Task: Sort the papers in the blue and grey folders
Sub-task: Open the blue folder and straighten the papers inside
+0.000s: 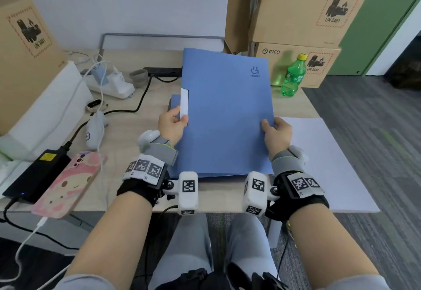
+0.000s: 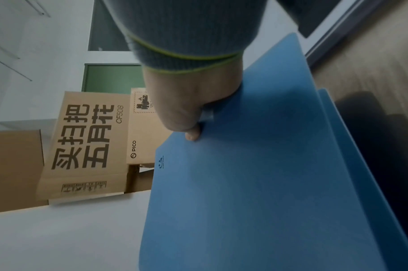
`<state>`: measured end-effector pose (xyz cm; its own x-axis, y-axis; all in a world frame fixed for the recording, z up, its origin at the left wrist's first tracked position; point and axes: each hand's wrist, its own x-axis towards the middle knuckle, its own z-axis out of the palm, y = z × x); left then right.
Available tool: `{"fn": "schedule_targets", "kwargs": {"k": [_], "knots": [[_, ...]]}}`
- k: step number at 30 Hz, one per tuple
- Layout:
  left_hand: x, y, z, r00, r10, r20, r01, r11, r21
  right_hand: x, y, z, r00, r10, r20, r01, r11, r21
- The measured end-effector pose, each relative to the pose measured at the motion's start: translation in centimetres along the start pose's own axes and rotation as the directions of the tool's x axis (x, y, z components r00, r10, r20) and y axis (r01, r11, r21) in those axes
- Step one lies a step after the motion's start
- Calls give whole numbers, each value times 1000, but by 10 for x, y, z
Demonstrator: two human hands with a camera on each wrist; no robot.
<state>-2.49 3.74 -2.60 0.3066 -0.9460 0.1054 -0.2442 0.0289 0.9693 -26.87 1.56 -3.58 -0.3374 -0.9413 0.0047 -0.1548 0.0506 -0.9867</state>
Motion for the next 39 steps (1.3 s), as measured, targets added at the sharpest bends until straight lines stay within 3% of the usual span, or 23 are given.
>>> {"fn": "schedule_targets", "kwargs": {"k": [8, 16, 20, 23, 26, 29, 34, 39], "knots": [[0, -5, -9, 987, -109, 118, 80, 970, 228, -2, 10, -9, 1000, -20, 23, 20, 1000, -8], [6, -17, -25, 978, -210, -2, 194, 902, 386, 9, 17, -30, 999, 36, 37, -32, 996, -89], [6, -19, -15, 987, -146, -63, 155, 806, 571, 8, 18, -36, 999, 29, 20, -26, 991, -129], [4, -12, -4, 992, -112, -53, 122, 799, 589, 9, 18, -47, 999, 35, 8, -32, 975, -221], [-4, -6, 17, 986, -149, 82, 79, 828, 555, 7, 14, -55, 994, 107, 18, -91, 912, -400], [-18, -7, 40, 940, -257, 225, 121, 867, 483, 5, 13, -56, 977, 210, 34, -160, 829, -536], [-26, -8, 51, 936, -270, 226, 116, 843, 526, -2, 12, -50, 975, 207, 77, -93, 701, -707], [-27, -4, 57, 928, -277, 247, 41, 738, 674, -22, -1, -38, 989, 66, 133, 69, 593, -802]]}}
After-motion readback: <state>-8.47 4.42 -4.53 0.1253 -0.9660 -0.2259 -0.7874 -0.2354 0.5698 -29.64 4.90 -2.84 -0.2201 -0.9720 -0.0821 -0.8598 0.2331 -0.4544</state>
